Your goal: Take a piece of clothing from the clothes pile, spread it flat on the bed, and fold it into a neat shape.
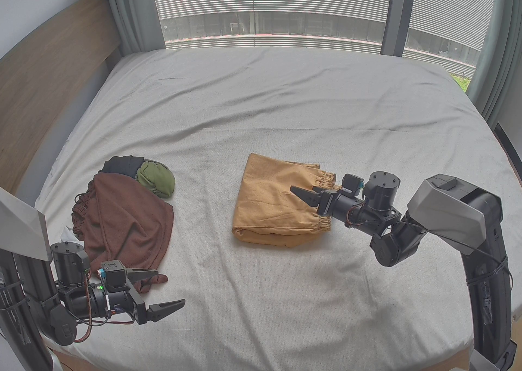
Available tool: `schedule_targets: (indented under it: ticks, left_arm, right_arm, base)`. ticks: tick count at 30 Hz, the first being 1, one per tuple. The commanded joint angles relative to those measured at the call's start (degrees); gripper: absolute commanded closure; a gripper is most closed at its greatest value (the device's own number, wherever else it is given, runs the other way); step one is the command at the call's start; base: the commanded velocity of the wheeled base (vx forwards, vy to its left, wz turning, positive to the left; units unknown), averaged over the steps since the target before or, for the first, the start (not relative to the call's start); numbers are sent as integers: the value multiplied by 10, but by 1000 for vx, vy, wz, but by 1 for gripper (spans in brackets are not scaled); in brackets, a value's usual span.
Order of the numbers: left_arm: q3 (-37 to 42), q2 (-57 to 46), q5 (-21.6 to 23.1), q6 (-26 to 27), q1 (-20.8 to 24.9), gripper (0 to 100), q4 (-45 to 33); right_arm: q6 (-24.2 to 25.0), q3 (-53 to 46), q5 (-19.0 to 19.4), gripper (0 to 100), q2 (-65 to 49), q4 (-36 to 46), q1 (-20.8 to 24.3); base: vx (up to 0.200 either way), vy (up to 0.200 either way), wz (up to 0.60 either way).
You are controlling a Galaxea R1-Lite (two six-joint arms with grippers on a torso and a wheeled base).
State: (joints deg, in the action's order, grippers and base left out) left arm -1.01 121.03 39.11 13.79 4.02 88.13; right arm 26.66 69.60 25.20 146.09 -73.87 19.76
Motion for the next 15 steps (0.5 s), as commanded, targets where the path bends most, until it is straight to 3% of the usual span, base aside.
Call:
schedule_targets:
  ticks: [1,15]
  left_arm:
    - [10,1,0,0,0,0,0]
    - [10,0,0,0,0,0,0]
  right_arm:
    - [0,-7,0,0,38,-7,1]
    - [-10,-11,-11,0,75,-33,2]
  base:
    - [0,0,0]
    - [0,0,0]
